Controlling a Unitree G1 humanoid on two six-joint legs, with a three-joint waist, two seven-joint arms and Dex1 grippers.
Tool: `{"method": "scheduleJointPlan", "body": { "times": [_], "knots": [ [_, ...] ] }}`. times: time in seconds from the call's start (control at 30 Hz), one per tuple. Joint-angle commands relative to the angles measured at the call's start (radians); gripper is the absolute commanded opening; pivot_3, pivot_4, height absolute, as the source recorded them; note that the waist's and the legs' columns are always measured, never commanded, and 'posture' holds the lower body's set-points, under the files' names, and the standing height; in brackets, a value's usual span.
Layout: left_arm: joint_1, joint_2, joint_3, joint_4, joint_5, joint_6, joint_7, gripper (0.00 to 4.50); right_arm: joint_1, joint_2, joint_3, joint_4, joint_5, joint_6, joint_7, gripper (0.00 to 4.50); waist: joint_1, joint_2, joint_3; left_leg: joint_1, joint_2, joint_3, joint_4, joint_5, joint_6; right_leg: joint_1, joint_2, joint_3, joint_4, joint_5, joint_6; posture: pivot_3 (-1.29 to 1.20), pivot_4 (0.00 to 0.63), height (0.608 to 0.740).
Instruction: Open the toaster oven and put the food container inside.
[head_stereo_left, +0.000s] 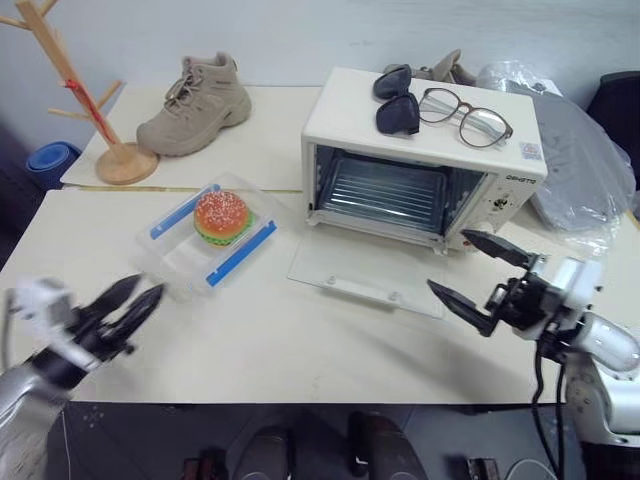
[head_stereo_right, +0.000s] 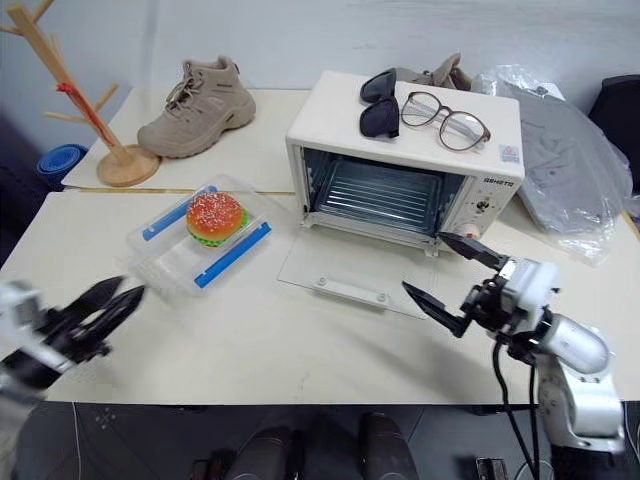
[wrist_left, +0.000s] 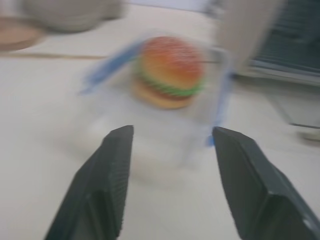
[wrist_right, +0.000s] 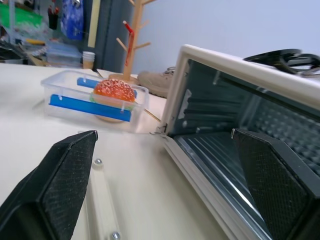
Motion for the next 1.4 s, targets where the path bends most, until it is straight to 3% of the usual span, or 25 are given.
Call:
{"method": "scheduleJointPlan", "body": {
  "times": [0.03, 0.1, 0.23, 0.4, 0.53, 0.63, 0.77, 0.97, 1.1, 1.27, 1.4],
  "knots": [
    [0.039, -0.01, 0.058, -0.009, -0.015, -0.013, 0.047, 3.82, -0.016, 0.002, 0.02, -0.02, 0.059, 0.013, 0.042, 4.5, 0.006, 0.0, 0.0, 0.0, -0.001, 0.0, 0.0, 0.0, 0.0, 0.0, 0.0, 0.0, 0.0, 0.0, 0.0, 0.0, 0.15, 0.74],
    [0.012, 0.021, 0.059, -0.032, -0.022, 0.091, 0.177, 4.45, -0.03, -0.001, 0.03, -0.028, 0.076, 0.031, 0.052, 4.5, 0.014, -0.001, 0.0, 0.0, -0.001, 0.0, 0.0, 0.0, 0.001, 0.001, -0.001, 0.0, 0.0, 0.0, 0.0, 0.0, 0.15, 0.74],
    [-0.16, 0.102, 0.046, -0.045, -0.239, 0.272, 0.331, 4.49, -0.055, -0.015, 0.035, -0.029, 0.065, 0.037, 0.066, 4.5, 0.022, -0.001, -0.001, 0.0, -0.001, -0.002, 0.0, 0.0, 0.0, 0.0, -0.001, -0.001, 0.001, 0.001, -0.001, 0.0, 0.15, 0.74],
    [-0.368, 0.283, -0.04, 0.098, -0.493, 0.601, 0.531, 4.49, -0.081, -0.028, 0.04, -0.022, 0.053, 0.042, 0.072, 4.5, 0.009, -0.002, -0.001, 0.0, -0.001, -0.002, 0.0, -0.001, -0.002, 0.0, -0.001, -0.001, 0.002, 0.0, -0.001, 0.0, 0.15, 0.74],
    [-0.538, 0.354, -0.141, 0.264, -0.518, 0.805, 0.725, 4.49, -0.089, -0.033, 0.039, -0.02, 0.04, 0.038, 0.064, 4.5, -0.011, -0.002, -0.001, 0.0, 0.0, 0.0, -0.001, -0.001, -0.004, -0.002, 0.001, -0.001, 0.002, 0.0, -0.002, 0.0, 0.15, 0.74],
    [-0.72, 0.305, -0.204, 0.389, -0.495, 0.858, 0.839, 4.49, -0.071, -0.029, 0.029, -0.03, 0.027, 0.029, 0.043, 4.5, -0.005, -0.004, -0.001, -0.001, 0.0, 0.0, -0.001, 0.003, -0.01, -0.003, 0.002, -0.002, 0.003, 0.0, -0.002, 0.0, 0.15, 0.74],
    [-0.815, 0.275, -0.25, 0.446, -0.442, 0.906, 0.869, 3.7, -0.029, -0.023, 0.02, -0.039, 0.018, 0.006, 0.033, 4.5, -0.003, -0.005, -0.002, -0.001, -0.001, 0.0, 0.0, 0.003, -0.01, -0.002, 0.001, -0.003, 0.003, 0.0, -0.001, 0.0, 0.15, 0.74],
    [-0.895, 0.293, -0.216, 0.536, -0.353, 0.92, 0.857, 1.79, 0.009, -0.025, 0.015, -0.049, 0.012, -0.023, 0.019, 4.5, -0.009, -0.005, -0.002, -0.001, 0.0, 0.001, -0.001, 0.003, -0.012, -0.003, 0.002, -0.002, 0.005, 0.001, -0.001, 0.0, 0.15, 0.74],
    [-0.933, 0.372, -0.253, 0.582, -0.258, 0.875, 0.758, 0.53, 0.027, -0.028, 0.014, -0.064, 0.009, -0.029, 0.01, 4.5, -0.007, -0.005, -0.002, 0.0, 0.0, 0.001, 0.0, 0.004, -0.013, -0.003, 0.003, -0.002, 0.004, 0.0, -0.001, 0.0, 0.15, 0.74],
    [-0.997, 0.54, -0.431, 0.558, -0.206, 0.895, 0.489, 0.07, 0.049, -0.043, -0.007, -0.069, -0.008, -0.026, -0.016, 4.5, -0.005, -0.009, -0.001, -0.001, 0.0, 0.001, -0.001, 0.004, -0.014, -0.004, 0.003, -0.002, 0.004, 0.0, -0.002, 0.0, 0.15, 0.74],
    [-1.124, 0.539, -0.544, 0.535, -0.192, 0.939, 0.379, 0.07, 0.098, -0.067, -0.057, -0.052, -0.012, -0.027, -0.019, 4.5, 0.013, -0.009, -0.001, -0.002, -0.001, 0.0, -0.001, 0.003, -0.013, -0.003, 0.0, -0.003, 0.002, 0.0, -0.001, 0.0, 0.15, 0.74]
  ]
}}
